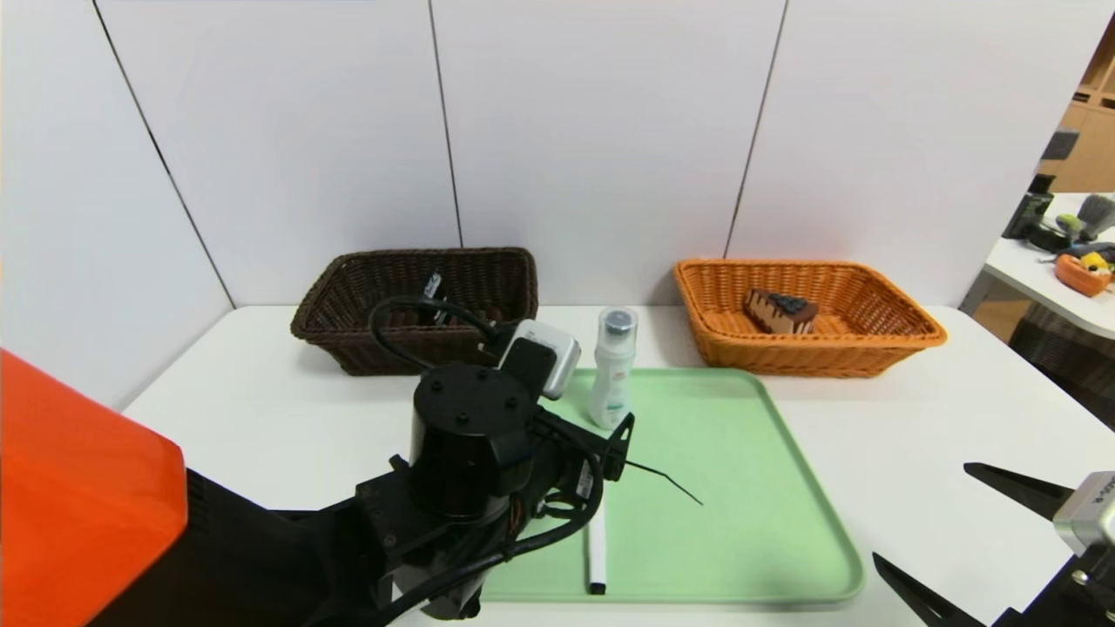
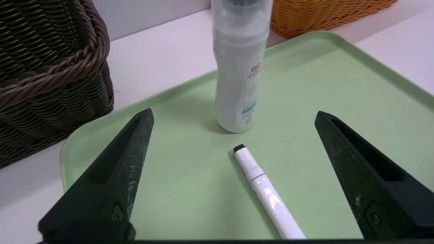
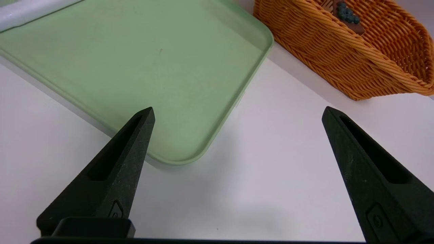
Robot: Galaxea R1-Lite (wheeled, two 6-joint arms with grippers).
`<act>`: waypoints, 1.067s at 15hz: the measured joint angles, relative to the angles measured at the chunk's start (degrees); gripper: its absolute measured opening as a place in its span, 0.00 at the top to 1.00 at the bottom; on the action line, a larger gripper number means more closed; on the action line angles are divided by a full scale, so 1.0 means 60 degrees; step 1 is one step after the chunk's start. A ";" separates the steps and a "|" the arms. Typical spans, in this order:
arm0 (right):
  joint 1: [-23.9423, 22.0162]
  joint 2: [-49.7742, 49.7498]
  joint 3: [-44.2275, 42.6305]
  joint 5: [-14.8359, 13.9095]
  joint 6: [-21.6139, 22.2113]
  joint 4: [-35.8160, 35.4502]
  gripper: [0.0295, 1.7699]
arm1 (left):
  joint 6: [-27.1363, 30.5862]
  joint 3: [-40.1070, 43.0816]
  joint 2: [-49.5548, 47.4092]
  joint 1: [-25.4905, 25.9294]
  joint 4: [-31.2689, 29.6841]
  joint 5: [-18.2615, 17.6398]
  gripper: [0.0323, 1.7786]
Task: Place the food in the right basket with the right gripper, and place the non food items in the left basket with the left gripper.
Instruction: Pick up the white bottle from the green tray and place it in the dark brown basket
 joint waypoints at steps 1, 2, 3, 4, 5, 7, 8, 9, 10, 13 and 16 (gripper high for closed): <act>0.0000 -0.0014 0.0000 0.0008 -0.0004 0.0004 0.04 | -0.0020 -0.0061 0.0098 -0.0008 -0.0014 0.0018 0.05; 0.0000 -0.0028 0.0004 0.0004 0.0000 0.0000 0.04 | -0.0024 -0.0112 0.0179 -0.0008 -0.0014 0.0024 0.05; 0.0000 -0.0037 0.0004 0.0004 0.0000 0.0000 0.04 | -0.0024 -0.0163 0.0266 -0.0008 -0.0010 0.0028 0.05; 0.0000 -0.0045 0.0004 0.0008 -0.0008 0.0004 0.04 | -0.0024 -0.0248 0.0358 -0.0008 -0.0014 0.0028 0.05; 0.0000 -0.0055 0.0004 0.0000 -0.0004 0.0004 0.04 | -0.0024 -0.0358 0.0451 -0.0008 -0.0014 0.0028 0.05; 0.0000 -0.0100 0.0004 0.0016 -0.0016 0.0024 0.04 | -0.0033 -0.0634 0.0660 -0.0008 -0.0014 0.0037 0.05; 0.0000 -0.0114 0.0004 0.0016 -0.0026 0.0028 0.04 | -0.0028 -0.0764 0.0748 -0.0008 -0.0014 0.0037 0.05; 0.0000 -0.0124 0.0012 0.0012 -0.0035 0.0028 0.04 | -0.0024 -0.0882 0.0849 -0.0008 -0.0014 0.0028 0.05; 0.0000 -0.0138 0.0022 0.0016 -0.0035 0.0033 0.04 | -0.0028 -0.0994 0.0943 -0.0008 -0.0018 0.0033 0.05; 0.0000 -0.0171 0.0033 0.0018 -0.0035 0.0039 0.04 | -0.0039 -0.1329 0.1264 -0.0004 -0.0018 0.0039 0.05; 0.0000 -0.0226 0.0045 0.0016 -0.0035 0.0069 0.04 | -0.0028 -0.1658 0.1552 0.0014 -0.0018 0.0043 0.05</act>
